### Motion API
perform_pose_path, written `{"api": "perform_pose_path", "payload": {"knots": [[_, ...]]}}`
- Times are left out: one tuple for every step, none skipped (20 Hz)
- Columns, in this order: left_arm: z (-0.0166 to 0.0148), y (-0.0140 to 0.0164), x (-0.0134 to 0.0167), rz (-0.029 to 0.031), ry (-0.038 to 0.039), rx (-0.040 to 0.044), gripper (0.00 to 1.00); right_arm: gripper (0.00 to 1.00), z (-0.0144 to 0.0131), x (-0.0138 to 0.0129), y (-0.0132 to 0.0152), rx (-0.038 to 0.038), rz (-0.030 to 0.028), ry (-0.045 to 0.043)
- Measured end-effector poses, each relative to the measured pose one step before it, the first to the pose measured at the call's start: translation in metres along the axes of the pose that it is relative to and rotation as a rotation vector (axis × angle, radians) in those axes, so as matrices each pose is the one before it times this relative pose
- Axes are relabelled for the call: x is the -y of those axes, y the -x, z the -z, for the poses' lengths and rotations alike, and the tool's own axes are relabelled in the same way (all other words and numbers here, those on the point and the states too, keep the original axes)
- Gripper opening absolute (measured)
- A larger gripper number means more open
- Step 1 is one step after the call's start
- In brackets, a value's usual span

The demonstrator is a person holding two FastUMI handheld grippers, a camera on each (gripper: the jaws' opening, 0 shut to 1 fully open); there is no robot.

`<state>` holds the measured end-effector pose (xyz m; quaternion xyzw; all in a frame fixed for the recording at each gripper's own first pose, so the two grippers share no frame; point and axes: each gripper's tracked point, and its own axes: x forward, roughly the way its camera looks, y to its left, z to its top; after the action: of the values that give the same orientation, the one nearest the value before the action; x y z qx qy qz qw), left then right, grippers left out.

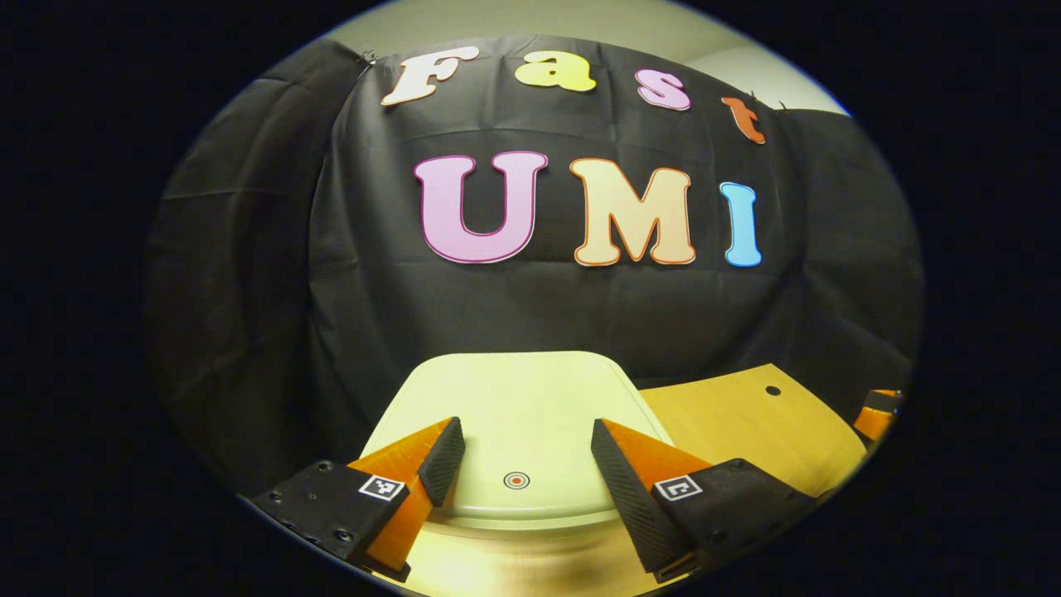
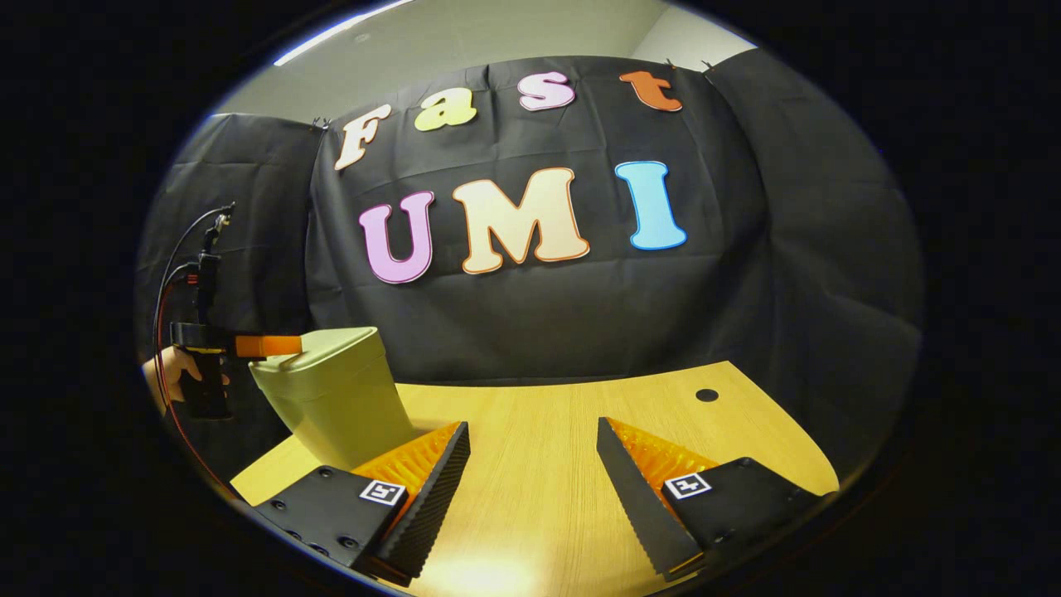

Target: Press the lid of the desktop garbage bin to open it, pick up the crumpled paper on the desktop and throw it into the bin, then pick up the pop can on the desktop and drop it into the bin, and finally close the garbage bin lid.

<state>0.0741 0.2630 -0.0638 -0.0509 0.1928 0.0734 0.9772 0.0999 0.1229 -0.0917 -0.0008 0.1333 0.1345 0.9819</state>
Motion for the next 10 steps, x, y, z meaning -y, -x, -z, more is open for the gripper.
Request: {"api": "perform_pose_path", "payload": {"knots": [[-0.00019, 0.00614, -0.00045, 0.00948, 0.03408, 0.05692, 0.94, 0.97, 0.00207, -0.00418, 0.0009, -0.0032, -0.00819, 0.00853], [-0.00245, -0.00005, 0.00197, 0.00822, 0.00644, 0.02633, 0.92, 0.97, -0.00127, -0.00265, 0.00011, -0.00141, -0.00551, 0.01114], [-0.00067, 0.00254, 0.00176, -0.00308, -0.00689, 0.00065, 0.94, 0.97, 0.00003, -0.0003, 0.00036, 0.00023, -0.00035, 0.00777], [0.00499, -0.00084, -0.00073, -0.00532, -0.00061, -0.00266, 0.94, 0.97, -0.00238, 0.00011, 0.00064, 0.00218, 0.0, 0.00473], [-0.00083, -0.00005, 0.00125, -0.00009, -0.01259, -0.00061, 0.94, 0.97, -0.00258, -0.00019, 0.00089, 0.00425, -0.00427, 0.00322], [-0.00383, 0.00089, -0.00029, 0.00056, -0.00617, 0.00188, 0.94, 0.97, -0.00269, 0.00163, 0.00062, 0.00311, 0.00267, 0.00129], [-0.00289, -0.00073, -0.00139, 0.00075, 0.01006, 0.00005, 0.93, 0.97, -0.00317, 0.00202, -0.00035, 0.00376, 0.00058, -0.0012], [-0.00108, -0.00038, -0.00073, 0.00757, -0.00222, -0.00127, 0.9, 0.97, -0.00383, 0.00127, 0.0021, 0.00638, 0.00149, -0.00069], [-0.00181, -0.00057, -0.00148, -0.0016, 0.00358, 0.00205, 0.92, 0.97, -0.00292, 0.0029, 0.00272, 0.01152, 0.00243, 0.00461], [-0.00122, -0.00219, -0.00378, -0.0084, 0.00313, 0.00418, 0.94, 0.97, -0.00353, 0.00348, 0.00145, 0.00814, 0.00596, 0.00721]]}}
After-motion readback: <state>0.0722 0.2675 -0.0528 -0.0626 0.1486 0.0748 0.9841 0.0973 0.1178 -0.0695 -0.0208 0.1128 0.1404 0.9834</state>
